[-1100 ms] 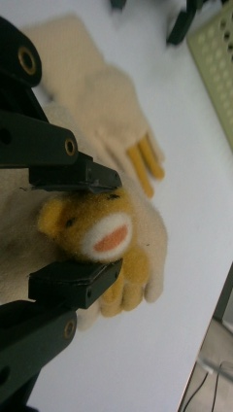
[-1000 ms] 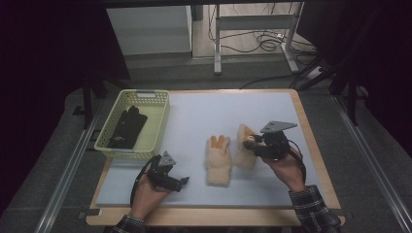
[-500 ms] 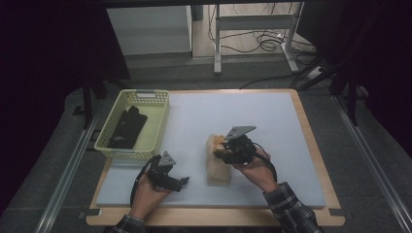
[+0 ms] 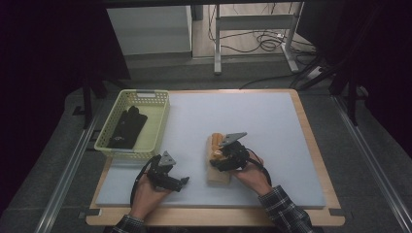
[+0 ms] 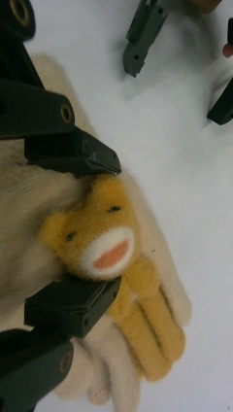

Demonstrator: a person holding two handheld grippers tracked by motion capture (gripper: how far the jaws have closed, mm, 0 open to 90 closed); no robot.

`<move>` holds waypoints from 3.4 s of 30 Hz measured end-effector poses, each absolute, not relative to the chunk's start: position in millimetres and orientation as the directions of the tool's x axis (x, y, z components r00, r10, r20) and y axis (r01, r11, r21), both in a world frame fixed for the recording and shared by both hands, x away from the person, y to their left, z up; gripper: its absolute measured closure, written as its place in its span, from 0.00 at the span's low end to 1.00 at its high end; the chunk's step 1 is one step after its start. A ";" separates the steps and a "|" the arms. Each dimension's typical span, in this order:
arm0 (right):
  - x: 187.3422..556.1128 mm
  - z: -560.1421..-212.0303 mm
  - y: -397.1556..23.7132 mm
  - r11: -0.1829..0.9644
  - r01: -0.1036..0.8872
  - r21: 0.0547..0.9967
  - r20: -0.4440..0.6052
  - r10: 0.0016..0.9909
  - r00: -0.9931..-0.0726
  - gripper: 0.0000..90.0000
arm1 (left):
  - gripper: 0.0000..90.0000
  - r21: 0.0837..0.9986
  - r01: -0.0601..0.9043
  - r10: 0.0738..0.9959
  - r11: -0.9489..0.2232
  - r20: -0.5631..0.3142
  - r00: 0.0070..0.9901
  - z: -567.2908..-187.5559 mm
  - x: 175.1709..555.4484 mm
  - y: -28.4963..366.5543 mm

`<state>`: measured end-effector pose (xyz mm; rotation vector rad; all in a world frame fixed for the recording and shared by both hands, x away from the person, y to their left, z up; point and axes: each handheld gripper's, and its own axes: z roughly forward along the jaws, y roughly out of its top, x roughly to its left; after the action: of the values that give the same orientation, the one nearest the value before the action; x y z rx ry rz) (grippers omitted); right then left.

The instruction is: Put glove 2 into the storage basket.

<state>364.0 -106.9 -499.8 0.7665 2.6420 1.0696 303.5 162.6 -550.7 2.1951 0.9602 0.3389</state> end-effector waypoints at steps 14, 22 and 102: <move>365.2 -479.9 -155.1 0.545 0.389 0.743 -0.011 0.591 -0.807 0.59 | 0.02 0.697 0.537 0.722 -0.476 -0.039 0.690 -550.7 303.5 162.6; 352.1 -498.8 -174.1 0.549 0.406 0.731 0.023 0.575 -0.818 0.86 | 0.02 0.697 0.538 0.723 -0.474 -0.041 0.689 -550.7 303.3 162.5; 343.2 -503.7 -149.0 0.558 0.354 0.750 -0.046 0.578 -0.815 0.53 | 0.03 0.697 0.549 0.733 -0.462 -0.047 0.678 -550.7 300.3 163.9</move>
<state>343.2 -149.0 -503.7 0.7711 2.5083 1.1131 300.3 163.9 -550.7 2.1849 0.9808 0.3381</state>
